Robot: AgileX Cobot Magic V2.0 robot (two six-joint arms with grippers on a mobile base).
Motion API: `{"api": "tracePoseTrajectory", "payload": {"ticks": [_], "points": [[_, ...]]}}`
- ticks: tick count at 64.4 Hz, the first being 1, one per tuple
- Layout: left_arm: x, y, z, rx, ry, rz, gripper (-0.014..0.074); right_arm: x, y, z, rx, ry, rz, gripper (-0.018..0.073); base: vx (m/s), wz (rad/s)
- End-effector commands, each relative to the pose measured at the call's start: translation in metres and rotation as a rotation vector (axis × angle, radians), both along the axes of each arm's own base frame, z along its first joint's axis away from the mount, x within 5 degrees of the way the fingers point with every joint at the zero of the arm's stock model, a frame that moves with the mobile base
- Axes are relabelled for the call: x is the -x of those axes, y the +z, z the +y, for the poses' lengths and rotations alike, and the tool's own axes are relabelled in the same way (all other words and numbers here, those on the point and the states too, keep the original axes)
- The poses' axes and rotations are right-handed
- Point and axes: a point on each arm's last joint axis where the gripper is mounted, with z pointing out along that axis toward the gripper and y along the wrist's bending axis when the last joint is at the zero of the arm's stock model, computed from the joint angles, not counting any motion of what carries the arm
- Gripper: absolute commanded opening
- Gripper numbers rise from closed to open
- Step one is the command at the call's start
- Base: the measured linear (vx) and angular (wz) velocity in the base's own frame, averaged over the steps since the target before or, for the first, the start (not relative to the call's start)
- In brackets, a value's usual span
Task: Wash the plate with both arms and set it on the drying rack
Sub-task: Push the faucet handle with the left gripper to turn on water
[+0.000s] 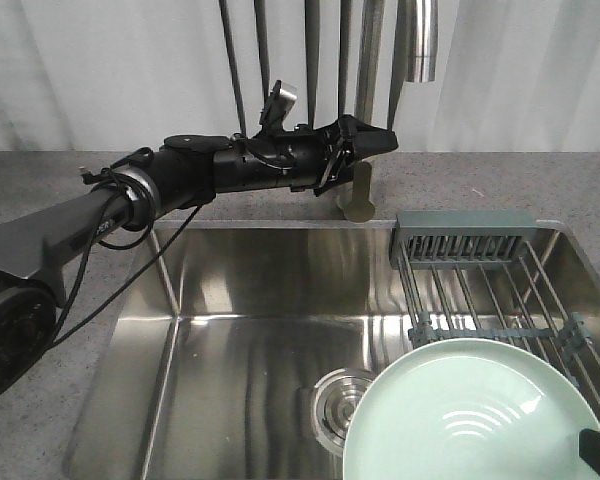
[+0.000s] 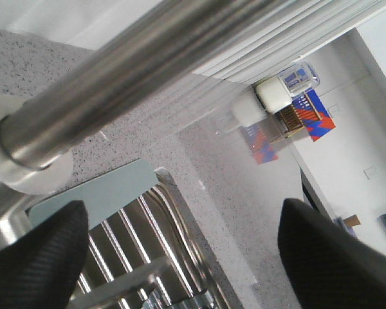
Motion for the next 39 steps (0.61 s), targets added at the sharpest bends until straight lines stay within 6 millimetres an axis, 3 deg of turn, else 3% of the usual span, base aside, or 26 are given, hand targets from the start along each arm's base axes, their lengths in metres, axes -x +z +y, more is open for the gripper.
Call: {"api": "tracePoseTrajectory", "payload": {"ticks": [1,28,39], "points": [[0.013,0.055,-0.002,0.149,-0.041,-0.054,0.0571,-0.004,0.014,0.0,-0.031,-0.013,-0.084,-0.0008,0.0,0.0],[0.039,0.055,-0.013,0.137,-0.307,-0.077,0.0565,-0.004,0.014,0.0,-0.031,-0.013,-0.084,-0.0008,0.0,0.0],[0.04,0.054,-0.012,0.13,-0.323,-0.053,0.0538,-0.004,0.014,0.0,-0.031,-0.013,-0.084,-0.0008,0.0,0.0]]}}
